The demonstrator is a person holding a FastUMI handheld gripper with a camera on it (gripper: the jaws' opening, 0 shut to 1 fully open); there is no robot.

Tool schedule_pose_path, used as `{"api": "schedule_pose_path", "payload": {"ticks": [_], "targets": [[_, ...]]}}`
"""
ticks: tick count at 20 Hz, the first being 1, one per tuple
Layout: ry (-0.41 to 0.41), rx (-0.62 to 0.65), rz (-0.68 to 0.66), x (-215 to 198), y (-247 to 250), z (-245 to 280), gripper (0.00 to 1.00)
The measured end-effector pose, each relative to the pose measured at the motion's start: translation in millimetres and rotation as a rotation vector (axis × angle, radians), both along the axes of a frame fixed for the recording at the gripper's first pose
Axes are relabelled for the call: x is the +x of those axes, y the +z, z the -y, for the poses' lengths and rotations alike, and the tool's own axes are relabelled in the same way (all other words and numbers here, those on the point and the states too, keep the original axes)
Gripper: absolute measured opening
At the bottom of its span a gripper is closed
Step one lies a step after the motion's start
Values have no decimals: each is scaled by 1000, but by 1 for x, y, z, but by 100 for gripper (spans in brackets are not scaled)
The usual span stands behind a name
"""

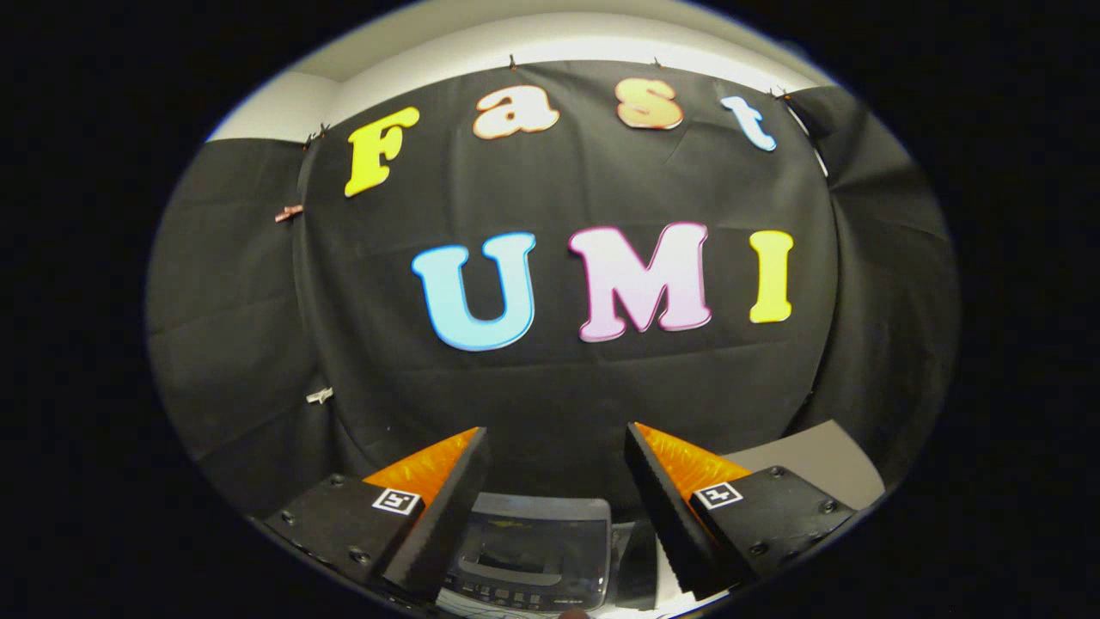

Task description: Put the clothes into the washing machine and then close the washing machine lid.

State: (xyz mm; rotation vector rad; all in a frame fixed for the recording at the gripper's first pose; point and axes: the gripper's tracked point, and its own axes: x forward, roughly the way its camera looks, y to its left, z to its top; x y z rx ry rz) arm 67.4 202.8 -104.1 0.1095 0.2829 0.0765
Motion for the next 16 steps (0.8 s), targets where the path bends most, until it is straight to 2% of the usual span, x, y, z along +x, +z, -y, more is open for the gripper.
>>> {"api": "schedule_pose_path", "payload": {"ticks": [7,16], "targets": [[-87,-13,101,-27,54,115,99],[-136,-52,213,-61,92,192,99]]}}
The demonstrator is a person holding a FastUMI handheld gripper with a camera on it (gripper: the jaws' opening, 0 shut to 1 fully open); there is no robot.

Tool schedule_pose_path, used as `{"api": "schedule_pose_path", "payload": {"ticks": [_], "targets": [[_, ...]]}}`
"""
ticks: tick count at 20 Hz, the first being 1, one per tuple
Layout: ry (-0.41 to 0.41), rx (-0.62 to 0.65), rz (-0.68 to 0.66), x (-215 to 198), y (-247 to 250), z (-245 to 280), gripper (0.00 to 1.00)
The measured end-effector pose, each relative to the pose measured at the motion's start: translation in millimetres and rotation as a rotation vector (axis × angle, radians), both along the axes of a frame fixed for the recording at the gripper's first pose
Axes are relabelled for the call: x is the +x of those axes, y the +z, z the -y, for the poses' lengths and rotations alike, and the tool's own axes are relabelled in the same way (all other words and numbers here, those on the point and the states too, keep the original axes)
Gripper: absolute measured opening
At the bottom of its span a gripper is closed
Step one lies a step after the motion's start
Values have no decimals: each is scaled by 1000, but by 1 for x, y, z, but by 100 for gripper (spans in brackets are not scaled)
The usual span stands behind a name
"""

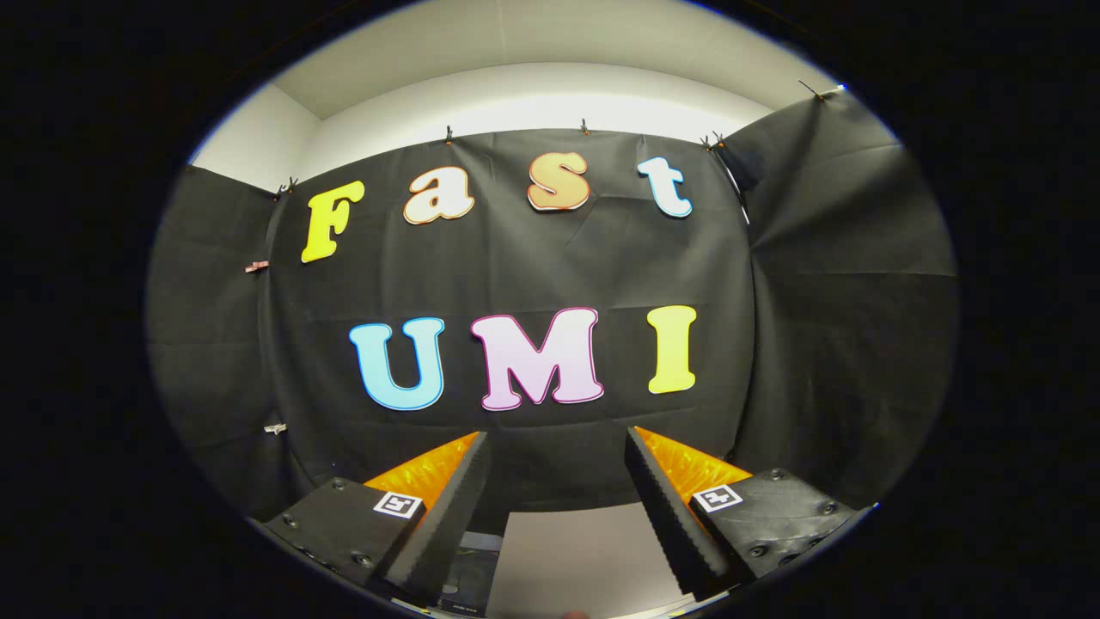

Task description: Put the clothes into the washing machine and then close the washing machine lid.

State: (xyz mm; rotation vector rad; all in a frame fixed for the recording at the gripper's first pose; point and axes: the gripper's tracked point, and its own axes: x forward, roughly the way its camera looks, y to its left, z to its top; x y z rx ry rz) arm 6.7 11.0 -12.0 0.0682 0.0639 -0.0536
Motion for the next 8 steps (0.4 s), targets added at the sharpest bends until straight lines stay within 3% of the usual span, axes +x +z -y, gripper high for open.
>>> {"api": "schedule_pose_path", "payload": {"ticks": [8], "targets": [[-9,-21,39,3,3,16,99]]}}
